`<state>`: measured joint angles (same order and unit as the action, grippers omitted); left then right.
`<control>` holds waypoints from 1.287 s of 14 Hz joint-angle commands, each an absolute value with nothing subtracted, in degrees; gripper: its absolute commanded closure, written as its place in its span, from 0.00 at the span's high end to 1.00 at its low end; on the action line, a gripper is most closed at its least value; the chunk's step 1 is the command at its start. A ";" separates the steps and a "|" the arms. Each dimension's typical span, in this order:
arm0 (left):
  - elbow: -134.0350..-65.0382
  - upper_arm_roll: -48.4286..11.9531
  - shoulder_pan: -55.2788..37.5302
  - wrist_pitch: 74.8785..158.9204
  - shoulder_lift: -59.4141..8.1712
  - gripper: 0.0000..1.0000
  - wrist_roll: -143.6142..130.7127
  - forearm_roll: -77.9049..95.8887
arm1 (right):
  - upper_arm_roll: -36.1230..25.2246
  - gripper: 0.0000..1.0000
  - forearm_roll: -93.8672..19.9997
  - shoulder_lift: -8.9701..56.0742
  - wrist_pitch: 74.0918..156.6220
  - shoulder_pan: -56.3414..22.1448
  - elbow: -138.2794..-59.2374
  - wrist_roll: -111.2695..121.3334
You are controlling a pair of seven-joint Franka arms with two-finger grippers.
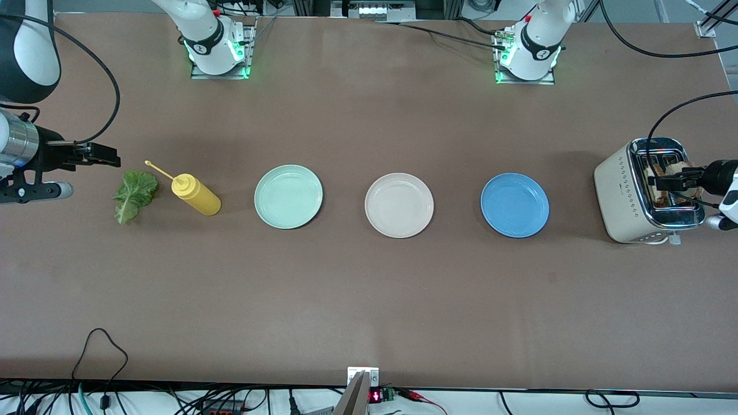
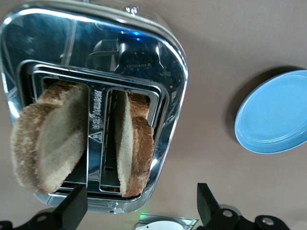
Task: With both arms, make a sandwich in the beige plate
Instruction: 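Grasp the toast slice with the left gripper and lift it out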
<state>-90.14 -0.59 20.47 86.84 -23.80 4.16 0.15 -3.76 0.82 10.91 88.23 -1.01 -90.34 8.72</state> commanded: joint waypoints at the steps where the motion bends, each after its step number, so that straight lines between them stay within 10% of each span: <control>1: -91.76 -0.70 20.57 87.98 -24.08 1.00 4.48 -0.70 | -3.25 1.00 -0.09 10.55 87.19 -0.35 -90.35 9.05; 3: -91.76 -0.70 20.48 87.98 -24.61 0.94 4.39 -0.70 | -3.25 1.00 -0.17 10.72 87.19 -0.35 -90.35 9.05; 9: -91.76 -0.70 20.83 87.80 -25.58 0.37 4.22 -1.05 | -3.25 1.00 -0.18 10.81 87.19 -0.35 -90.35 9.05; 18: -90.71 -0.79 20.74 87.54 -25.14 0.04 3.51 -3.16 | -3.25 1.00 -0.62 10.81 86.75 -0.35 -90.35 9.14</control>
